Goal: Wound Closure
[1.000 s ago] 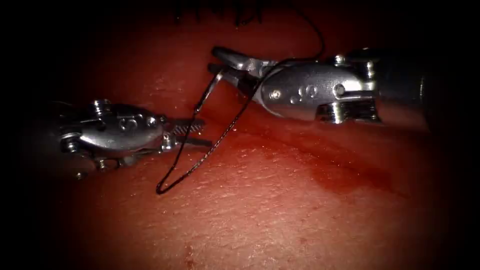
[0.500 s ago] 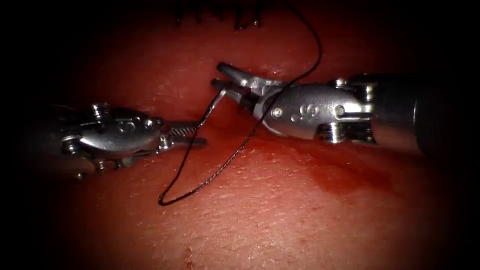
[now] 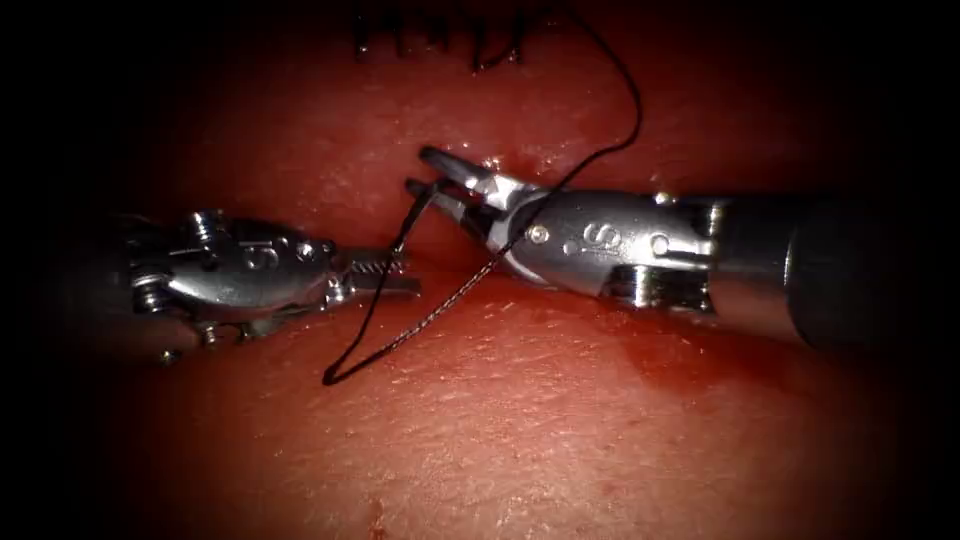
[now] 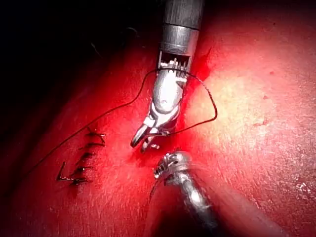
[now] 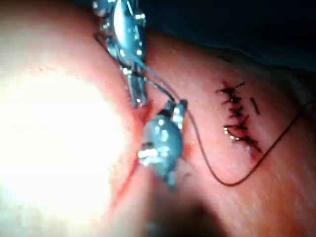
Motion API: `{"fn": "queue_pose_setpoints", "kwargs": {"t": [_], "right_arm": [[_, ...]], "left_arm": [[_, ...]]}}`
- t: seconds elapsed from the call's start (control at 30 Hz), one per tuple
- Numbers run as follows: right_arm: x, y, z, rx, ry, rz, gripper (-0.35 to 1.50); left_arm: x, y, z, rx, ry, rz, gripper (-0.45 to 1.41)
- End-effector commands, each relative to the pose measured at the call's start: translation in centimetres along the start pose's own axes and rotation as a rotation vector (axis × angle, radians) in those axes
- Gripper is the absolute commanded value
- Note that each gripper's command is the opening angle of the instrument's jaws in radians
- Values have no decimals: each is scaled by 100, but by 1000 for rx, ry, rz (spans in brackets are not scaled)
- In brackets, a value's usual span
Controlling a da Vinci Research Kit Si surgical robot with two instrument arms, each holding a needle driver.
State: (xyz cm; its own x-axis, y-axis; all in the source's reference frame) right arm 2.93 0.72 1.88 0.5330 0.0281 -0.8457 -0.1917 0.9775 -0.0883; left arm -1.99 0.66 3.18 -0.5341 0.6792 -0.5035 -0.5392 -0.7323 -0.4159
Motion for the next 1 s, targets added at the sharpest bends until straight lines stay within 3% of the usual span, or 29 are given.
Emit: {"fn": "queue_pose_setpoints", "kwargs": {"t": [0.03,0.5,1.0], "right_arm": [[0,-10,6,10,-4,-2,-35],[-7,-6,-16,48,-103,46,-35],[-12,-16,-15,130,-157,71,-35]], "left_arm": [[0,1,7,0,0,2,-18],[0,2,5,0,0,7,-23],[1,4,5,1,-3,11,-28]]}}
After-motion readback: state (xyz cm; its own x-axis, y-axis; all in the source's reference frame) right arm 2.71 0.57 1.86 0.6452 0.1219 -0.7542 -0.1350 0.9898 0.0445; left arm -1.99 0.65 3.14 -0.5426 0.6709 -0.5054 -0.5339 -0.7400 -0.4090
